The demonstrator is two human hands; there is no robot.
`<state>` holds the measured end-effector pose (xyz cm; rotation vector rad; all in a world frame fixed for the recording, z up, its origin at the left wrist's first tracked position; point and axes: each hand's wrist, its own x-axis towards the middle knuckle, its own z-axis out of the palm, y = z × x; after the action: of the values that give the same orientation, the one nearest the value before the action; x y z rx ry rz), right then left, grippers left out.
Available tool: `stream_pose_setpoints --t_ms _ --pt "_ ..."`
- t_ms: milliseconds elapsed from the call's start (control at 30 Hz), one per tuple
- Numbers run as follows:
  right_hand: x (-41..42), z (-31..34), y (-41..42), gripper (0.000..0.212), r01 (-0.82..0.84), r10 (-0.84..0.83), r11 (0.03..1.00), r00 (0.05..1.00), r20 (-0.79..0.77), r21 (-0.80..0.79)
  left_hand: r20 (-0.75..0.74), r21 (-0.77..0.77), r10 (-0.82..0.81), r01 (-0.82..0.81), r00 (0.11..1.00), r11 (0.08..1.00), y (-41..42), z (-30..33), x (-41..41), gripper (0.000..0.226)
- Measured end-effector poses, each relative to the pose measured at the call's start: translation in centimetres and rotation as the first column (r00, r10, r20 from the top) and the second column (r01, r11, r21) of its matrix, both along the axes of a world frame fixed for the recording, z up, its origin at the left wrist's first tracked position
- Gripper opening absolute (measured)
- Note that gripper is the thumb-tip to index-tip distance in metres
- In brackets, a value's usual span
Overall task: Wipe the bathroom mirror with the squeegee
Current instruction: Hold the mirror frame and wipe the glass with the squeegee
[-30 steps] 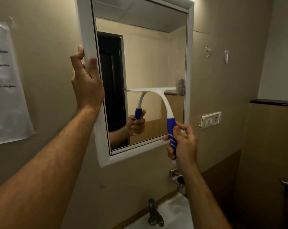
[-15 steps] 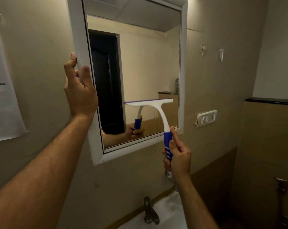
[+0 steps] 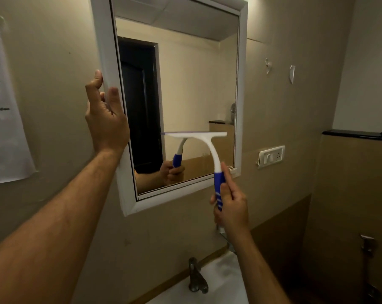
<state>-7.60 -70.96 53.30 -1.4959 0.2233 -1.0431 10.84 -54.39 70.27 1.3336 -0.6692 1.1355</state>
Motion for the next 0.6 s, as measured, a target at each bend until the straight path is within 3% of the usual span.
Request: stream_pose_setpoints --t_ms 133,200,400,600 --pt "-1.3 -2.0 0.4 0.043 -0.038 0.040 0.998 0.999 -0.032 0.040 -0.002 -0.013 0.000 0.000 1.000 1.000 -0.1 0.0 -0.3 0.050" --pt "-1.4 -0.4 0.4 0.034 -0.055 0.055 0.998 0.998 0.002 0.020 0.005 -0.012 -0.005 0.005 1.000 1.000 -0.1 0.1 -0.2 0.051" --pt "0.0 5.6 1.6 0.040 -0.051 0.058 0.989 0.997 0.045 -0.137 0.020 -0.012 -0.012 0.012 1.000 1.000 0.0 0.1 0.1 0.050" --pt "-0.4 0.7 2.6 0.042 -0.046 0.046 0.998 0.999 -0.016 -0.043 0.033 -0.011 -0.001 0.002 0.999 1.000 0.0 0.1 0.1 0.050"
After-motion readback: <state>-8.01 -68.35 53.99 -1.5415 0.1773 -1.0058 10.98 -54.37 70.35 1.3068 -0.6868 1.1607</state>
